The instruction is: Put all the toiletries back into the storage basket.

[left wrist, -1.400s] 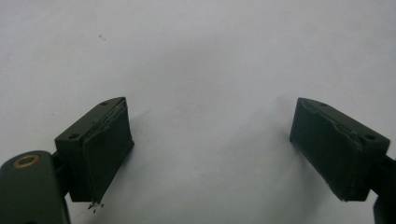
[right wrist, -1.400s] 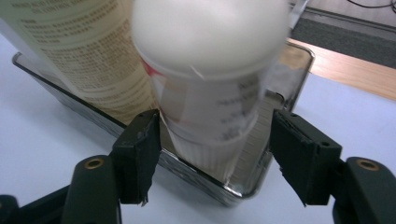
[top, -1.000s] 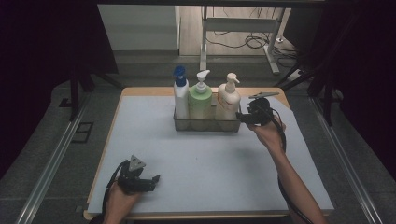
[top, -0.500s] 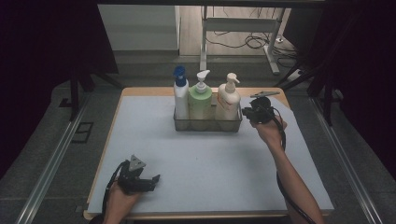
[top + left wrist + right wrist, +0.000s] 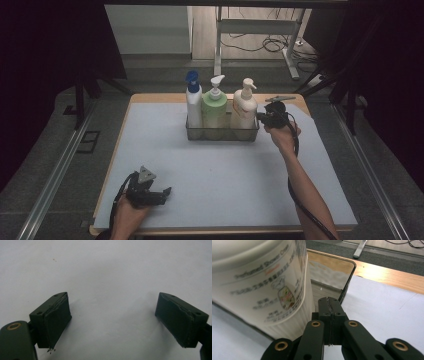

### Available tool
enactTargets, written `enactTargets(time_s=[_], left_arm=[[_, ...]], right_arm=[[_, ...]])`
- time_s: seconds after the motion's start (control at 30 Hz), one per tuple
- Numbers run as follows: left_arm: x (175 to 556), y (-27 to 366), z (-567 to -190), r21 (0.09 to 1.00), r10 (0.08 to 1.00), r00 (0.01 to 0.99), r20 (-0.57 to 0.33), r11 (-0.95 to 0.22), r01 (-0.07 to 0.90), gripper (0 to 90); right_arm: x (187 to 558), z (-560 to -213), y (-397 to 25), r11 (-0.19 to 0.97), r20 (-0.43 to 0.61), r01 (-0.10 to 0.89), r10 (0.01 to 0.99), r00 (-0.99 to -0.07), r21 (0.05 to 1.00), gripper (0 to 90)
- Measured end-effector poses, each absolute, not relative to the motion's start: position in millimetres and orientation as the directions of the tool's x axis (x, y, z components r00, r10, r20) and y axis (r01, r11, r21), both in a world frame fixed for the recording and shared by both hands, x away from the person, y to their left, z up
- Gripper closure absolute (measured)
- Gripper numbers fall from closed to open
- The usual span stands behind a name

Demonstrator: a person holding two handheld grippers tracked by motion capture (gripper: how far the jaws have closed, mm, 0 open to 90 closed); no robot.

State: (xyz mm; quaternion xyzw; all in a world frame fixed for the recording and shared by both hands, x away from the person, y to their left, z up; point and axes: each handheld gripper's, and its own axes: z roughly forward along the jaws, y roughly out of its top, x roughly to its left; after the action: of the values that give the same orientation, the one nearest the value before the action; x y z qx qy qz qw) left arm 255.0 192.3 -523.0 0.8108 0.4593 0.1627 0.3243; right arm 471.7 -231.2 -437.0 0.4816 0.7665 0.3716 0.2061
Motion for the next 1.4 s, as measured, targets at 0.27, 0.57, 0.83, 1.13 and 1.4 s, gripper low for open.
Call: enactTargets(time_s=[0.27, 0.57, 0.83, 1.13, 1.4], left_arm=[[255.0, 192.3, -523.0, 0.675, 0.850, 0.525, -0.034, -0.368, 0.639, 12.3], [255.2, 192.2, -523.0, 0.675, 0.851, 0.525, -0.034, -0.367, 0.640, 12.3], [255.2, 192.2, -522.9, 0.675, 0.851, 0.525, -0.034, -0.368, 0.640, 12.3], [255.3, 192.2, -522.9, 0.675, 0.851, 0.525, -0.034, -0.368, 0.640, 12.3], [255.3, 192.1, -522.8, 0.674, 0.851, 0.525, -0.034, -0.368, 0.640, 12.3]], right_arm=[[481.0, -441.8, -221.3, 0.269, 0.044, 0.594, 0.888, -0.459, 0.758, 89.4], [486.4, -448.0, -219.2, 0.259, 0.065, 0.606, 0.886, -0.459, 0.752, 89.4], [487.1, -453.2, -215.3, 0.271, 0.066, 0.619, 0.883, -0.464, 0.738, 89.3], [486.2, -455.6, -208.5, 0.279, 0.084, 0.625, 0.870, -0.486, 0.729, 89.2], [486.7, -458.4, -200.4, 0.288, 0.095, 0.627, 0.858, -0.505, 0.724, 89.2]])
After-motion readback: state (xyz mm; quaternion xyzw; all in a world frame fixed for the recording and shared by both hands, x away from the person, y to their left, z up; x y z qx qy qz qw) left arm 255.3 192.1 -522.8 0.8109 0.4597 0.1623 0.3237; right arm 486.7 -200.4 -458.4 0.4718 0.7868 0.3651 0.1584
